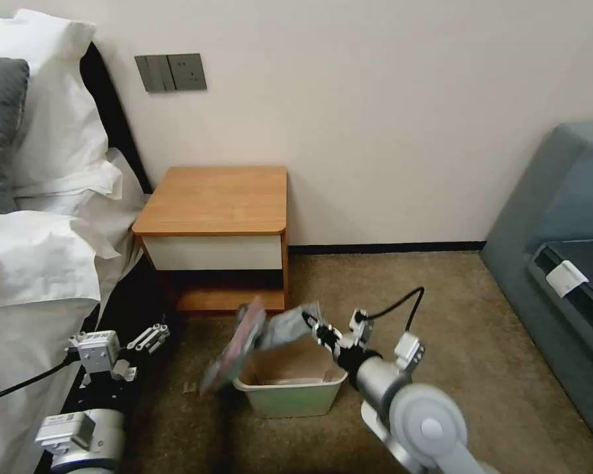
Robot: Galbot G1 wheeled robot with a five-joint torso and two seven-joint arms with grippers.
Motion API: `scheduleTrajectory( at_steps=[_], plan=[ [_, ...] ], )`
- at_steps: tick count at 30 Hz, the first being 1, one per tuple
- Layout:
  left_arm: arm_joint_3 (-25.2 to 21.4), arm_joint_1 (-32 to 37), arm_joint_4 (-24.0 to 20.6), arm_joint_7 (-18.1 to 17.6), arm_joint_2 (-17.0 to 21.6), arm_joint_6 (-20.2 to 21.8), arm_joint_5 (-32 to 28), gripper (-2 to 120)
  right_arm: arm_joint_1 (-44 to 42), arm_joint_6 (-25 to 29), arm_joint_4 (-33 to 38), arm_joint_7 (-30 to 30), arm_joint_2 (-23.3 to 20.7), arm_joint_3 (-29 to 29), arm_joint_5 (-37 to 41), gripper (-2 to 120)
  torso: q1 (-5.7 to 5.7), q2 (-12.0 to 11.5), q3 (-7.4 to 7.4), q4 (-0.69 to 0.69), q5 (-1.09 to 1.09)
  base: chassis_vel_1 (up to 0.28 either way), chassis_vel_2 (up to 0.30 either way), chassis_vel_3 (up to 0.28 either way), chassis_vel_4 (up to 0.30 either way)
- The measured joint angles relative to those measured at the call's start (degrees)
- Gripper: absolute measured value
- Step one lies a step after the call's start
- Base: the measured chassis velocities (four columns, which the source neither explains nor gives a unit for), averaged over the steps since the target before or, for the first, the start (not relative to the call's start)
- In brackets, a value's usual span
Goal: Pick up the garbage bag from the table and place it over the trash can.
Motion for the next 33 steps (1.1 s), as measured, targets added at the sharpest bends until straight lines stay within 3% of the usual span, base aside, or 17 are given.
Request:
scheduleTrajectory(
  at_steps=[4, 7, 23, 33],
  plan=[
    [0.17, -0.23, 0.49, 0.01, 0.03, -0.31, -0.11, 100, -1.69, -0.61, 0.10, 0.09, -0.42, 0.50, -2.47, 1, 0.00, 0.00, 0.01, 0.00, 0.00, 0.000, 0.000, 0.000, 0.000],
    [0.24, -0.34, 0.79, 0.01, 0.06, -0.52, -0.12, 100, -2.59, -0.75, 0.18, 0.16, -0.86, 0.68, -3.91, 8, 0.00, 0.00, 0.00, 0.00, 0.00, 0.000, 0.000, 0.000, 0.000],
    [0.55, -0.74, 1.74, 0.12, -0.07, -0.80, -0.26, 100, -7.64, -3.15, 10.86, 9.37, -3.86, 6.49, 1.79, 70, 0.00, 0.00, 0.01, 0.00, 0.00, 0.000, 0.000, 0.000, 0.000],
    [3.02, -1.48, 4.10, 0.33, 0.31, 0.77, -0.33, 100, -8.26, -2.93, 13.92, 9.04, -0.97, 11.81, -0.73, 100, 0.00, 0.00, 0.01, 0.00, 0.00, 0.000, 0.000, 0.000, 0.000]
  ],
)
